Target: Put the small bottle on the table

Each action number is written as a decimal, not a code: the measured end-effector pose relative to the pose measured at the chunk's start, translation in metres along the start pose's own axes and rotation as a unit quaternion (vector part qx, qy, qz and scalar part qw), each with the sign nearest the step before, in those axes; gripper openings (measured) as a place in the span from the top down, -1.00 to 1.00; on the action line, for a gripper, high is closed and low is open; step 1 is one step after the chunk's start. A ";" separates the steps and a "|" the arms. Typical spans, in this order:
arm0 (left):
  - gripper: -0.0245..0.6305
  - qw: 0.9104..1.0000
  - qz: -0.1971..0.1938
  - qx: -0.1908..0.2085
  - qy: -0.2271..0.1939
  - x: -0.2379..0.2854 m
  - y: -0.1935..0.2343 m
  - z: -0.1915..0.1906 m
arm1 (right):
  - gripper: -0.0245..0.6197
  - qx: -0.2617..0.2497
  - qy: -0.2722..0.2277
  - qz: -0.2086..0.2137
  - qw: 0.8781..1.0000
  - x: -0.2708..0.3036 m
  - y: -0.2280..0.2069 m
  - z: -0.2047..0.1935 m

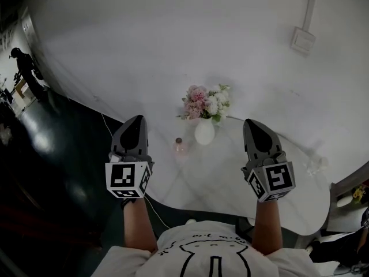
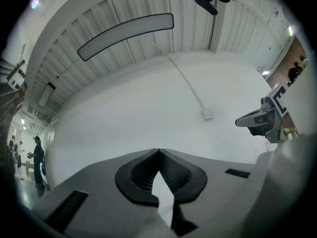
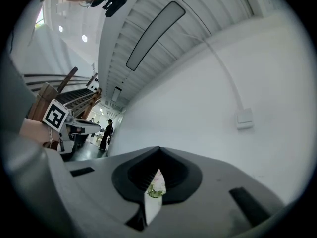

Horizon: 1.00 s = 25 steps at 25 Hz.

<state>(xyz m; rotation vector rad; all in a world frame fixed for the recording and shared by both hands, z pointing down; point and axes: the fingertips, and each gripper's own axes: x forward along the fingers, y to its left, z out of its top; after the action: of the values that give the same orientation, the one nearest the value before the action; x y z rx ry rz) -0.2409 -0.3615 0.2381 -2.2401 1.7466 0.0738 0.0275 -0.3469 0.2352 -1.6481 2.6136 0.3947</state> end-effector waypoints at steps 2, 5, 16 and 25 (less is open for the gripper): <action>0.92 1.000 -0.003 0.003 -0.002 0.000 -0.002 0.004 | 0.95 -0.006 0.002 -0.004 1.000 -0.001 -0.001 0.003; 0.92 1.000 -0.007 -0.001 -0.012 -0.002 -0.004 0.013 | 0.95 -0.011 0.001 -0.009 1.000 -0.004 -0.001 0.009; 0.92 1.000 -0.005 -0.009 -0.015 -0.015 -0.004 0.018 | 0.95 -0.007 0.001 -0.011 1.000 -0.015 0.009 0.009; 0.92 1.000 -0.016 -0.004 -0.015 -0.022 -0.008 0.024 | 0.95 -0.007 0.005 -0.021 1.000 -0.030 0.009 0.011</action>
<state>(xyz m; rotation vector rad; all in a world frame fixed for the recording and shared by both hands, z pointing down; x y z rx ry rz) -0.2353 -0.3332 0.2218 -2.2599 1.6976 0.1071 0.0316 -0.3145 0.2314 -1.7108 2.5850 0.4042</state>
